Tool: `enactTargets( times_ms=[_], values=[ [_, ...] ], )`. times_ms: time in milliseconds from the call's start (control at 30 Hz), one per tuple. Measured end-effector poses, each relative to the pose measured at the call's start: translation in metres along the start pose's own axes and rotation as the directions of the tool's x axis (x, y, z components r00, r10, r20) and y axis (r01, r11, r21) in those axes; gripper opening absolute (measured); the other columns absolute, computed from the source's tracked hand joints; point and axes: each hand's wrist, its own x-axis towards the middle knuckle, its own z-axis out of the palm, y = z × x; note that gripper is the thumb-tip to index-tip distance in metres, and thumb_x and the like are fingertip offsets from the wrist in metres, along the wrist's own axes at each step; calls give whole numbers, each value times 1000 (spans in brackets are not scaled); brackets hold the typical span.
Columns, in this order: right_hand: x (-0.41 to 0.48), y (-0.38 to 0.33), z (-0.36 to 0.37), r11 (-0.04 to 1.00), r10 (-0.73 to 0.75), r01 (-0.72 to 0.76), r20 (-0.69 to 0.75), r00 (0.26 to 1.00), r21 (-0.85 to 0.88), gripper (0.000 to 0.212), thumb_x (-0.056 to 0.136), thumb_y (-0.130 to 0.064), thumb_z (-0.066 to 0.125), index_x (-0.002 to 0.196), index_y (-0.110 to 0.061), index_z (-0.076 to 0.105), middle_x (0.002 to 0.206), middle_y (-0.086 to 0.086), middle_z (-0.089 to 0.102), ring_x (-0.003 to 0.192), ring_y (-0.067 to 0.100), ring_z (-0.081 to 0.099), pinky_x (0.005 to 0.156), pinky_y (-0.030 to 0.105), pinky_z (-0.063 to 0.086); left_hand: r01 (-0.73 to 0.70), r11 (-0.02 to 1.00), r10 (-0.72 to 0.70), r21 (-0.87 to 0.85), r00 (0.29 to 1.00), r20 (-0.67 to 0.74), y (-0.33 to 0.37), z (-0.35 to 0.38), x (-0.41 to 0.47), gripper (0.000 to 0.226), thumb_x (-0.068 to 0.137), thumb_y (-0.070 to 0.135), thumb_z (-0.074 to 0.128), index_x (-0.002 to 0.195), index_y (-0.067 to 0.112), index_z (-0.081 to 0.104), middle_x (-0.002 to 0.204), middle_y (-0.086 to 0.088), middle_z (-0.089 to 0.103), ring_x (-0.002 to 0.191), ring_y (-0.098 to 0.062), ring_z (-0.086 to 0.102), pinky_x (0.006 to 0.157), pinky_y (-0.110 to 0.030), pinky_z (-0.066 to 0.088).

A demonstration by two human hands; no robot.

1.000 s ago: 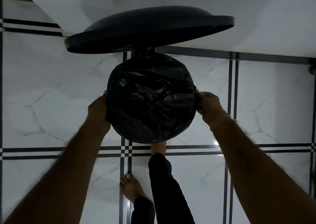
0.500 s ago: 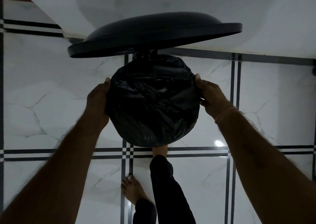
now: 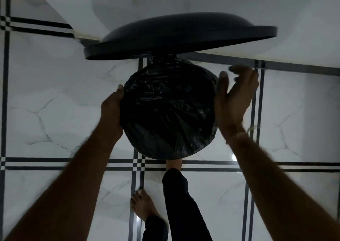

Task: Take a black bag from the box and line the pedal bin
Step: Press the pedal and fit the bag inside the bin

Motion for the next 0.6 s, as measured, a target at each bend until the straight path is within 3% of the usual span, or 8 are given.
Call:
enactTargets(
  times_ms=[67, 133, 200, 267, 333, 467, 533, 600],
  values=[
    [-41, -54, -6, 929, -353, 314, 210, 912, 198, 20, 102, -23, 57, 112, -8, 64, 108, 7, 63, 101, 19, 57, 83, 24, 47, -66, 995, 72, 69, 994, -80, -2, 2, 1, 38, 94, 49, 65, 100, 11, 69, 110, -14, 67, 100, -29, 64, 95, -43, 56],
    [-72, -65, 19, 873, -480, 439, 532, 698, 213, 28, 102, -32, 52, 116, -12, 66, 112, 4, 66, 107, 18, 56, 86, 25, 46, -160, 972, 179, 172, 978, -104, -4, 8, -2, 41, 100, 47, 57, 89, 8, 62, 83, -16, 55, 80, -27, 54, 72, -37, 53],
    [-83, -45, 58, 866, -385, 496, 710, 590, 58, 43, 102, -45, 44, 129, -18, 62, 129, 4, 63, 124, 24, 51, 102, 39, 45, -257, 938, 282, 233, 956, -78, -6, 10, -5, 50, 104, 46, 49, 82, 1, 54, 75, -13, 45, 74, -24, 44, 67, -35, 41],
    [-78, -13, 92, 898, -199, 429, 782, 590, -95, 52, 101, -50, 39, 138, -19, 58, 141, 8, 58, 135, 33, 47, 113, 45, 37, -316, 910, 339, 268, 940, -40, -10, 8, -2, 53, 105, 47, 45, 75, 3, 46, 73, -12, 41, 72, -24, 40, 69, -37, 37],
    [-74, 16, 116, 921, -78, 352, 803, 590, -169, 55, 102, -53, 39, 143, -21, 56, 145, 11, 58, 138, 35, 48, 115, 39, 33, -339, 898, 363, 279, 931, -38, -13, 9, 2, 51, 105, 47, 43, 67, 14, 35, 70, -11, 36, 70, -25, 37, 68, -39, 34],
    [-64, 39, 137, 948, 69, 239, 868, 492, -211, 56, 100, -54, 49, 151, -30, 46, 157, 5, 45, 146, 27, 38, 117, 32, 26, -375, 886, 395, 272, 919, -20, -18, 9, 10, 50, 105, 44, 42, 67, 18, 25, 63, -4, 29, 64, -24, 30, 64, -40, 30],
    [-57, 51, 143, 930, 66, 299, 896, 439, -215, 54, 100, -46, 56, 150, -25, 49, 158, 5, 45, 146, 24, 37, 115, 24, 23, -383, 888, 402, 254, 915, -26, -20, 9, 11, 49, 106, 40, 42, 67, 17, 23, 61, -1, 29, 62, -24, 29, 61, -38, 29],
    [-55, 58, 149, 956, 72, 231, 909, 410, -180, 36, 104, -33, 54, 137, -22, 65, 145, 8, 59, 137, 23, 51, 111, 24, 30, -398, 888, 413, 231, 911, -15, -20, 8, 12, 48, 107, 36, 42, 68, 16, 23, 61, -1, 29, 61, -24, 28, 59, -37, 28]
  ],
)
